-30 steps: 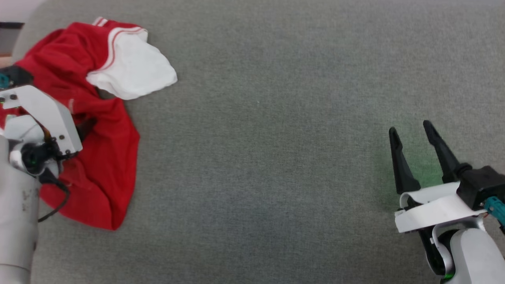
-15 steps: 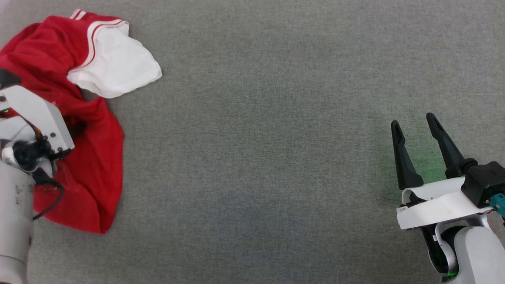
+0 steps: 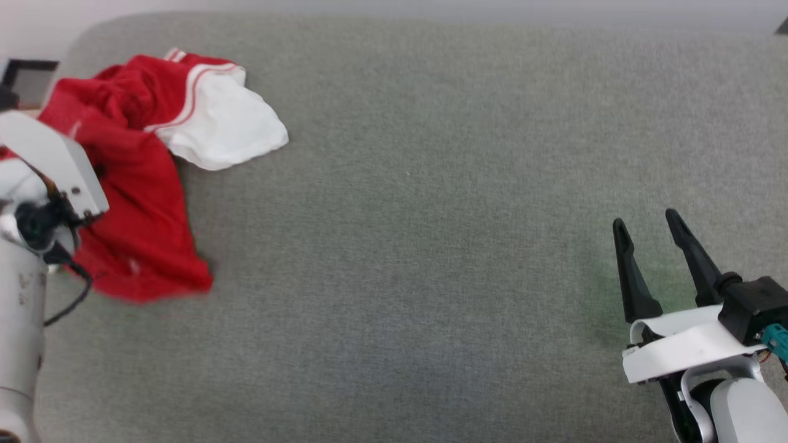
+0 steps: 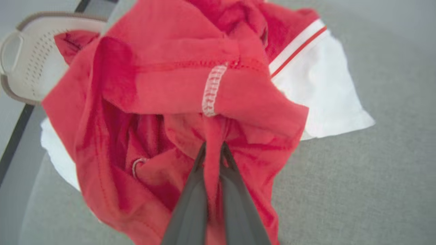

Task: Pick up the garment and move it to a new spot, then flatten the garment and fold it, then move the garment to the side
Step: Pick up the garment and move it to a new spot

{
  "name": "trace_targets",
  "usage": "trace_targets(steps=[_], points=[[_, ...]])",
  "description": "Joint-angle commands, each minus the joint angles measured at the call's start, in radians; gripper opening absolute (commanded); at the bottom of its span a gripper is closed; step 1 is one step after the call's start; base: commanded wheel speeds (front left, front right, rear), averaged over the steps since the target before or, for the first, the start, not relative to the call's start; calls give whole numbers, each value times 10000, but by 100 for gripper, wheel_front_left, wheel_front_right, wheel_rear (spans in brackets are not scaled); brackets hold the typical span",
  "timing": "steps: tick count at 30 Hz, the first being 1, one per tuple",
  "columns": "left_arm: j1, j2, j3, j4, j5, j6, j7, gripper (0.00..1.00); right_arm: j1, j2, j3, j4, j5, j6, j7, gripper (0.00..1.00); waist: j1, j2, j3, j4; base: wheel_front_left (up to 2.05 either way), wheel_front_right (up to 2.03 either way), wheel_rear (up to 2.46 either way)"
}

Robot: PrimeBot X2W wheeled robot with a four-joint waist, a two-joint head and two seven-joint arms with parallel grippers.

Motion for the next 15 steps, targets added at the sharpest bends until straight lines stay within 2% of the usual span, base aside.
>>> trace_targets(steps=[1, 15], points=[[-119, 55, -52, -85, 96, -53, -105, 0, 130, -24, -36, 30, 19, 4, -36, 100, -1, 0, -438, 266, 0, 0, 0], [-1320, 445, -960, -1744, 728, -215, -878, 0, 793, 275, -96, 351, 81, 3, -191, 100, -1, 0, -2083, 676, 0, 0, 0]])
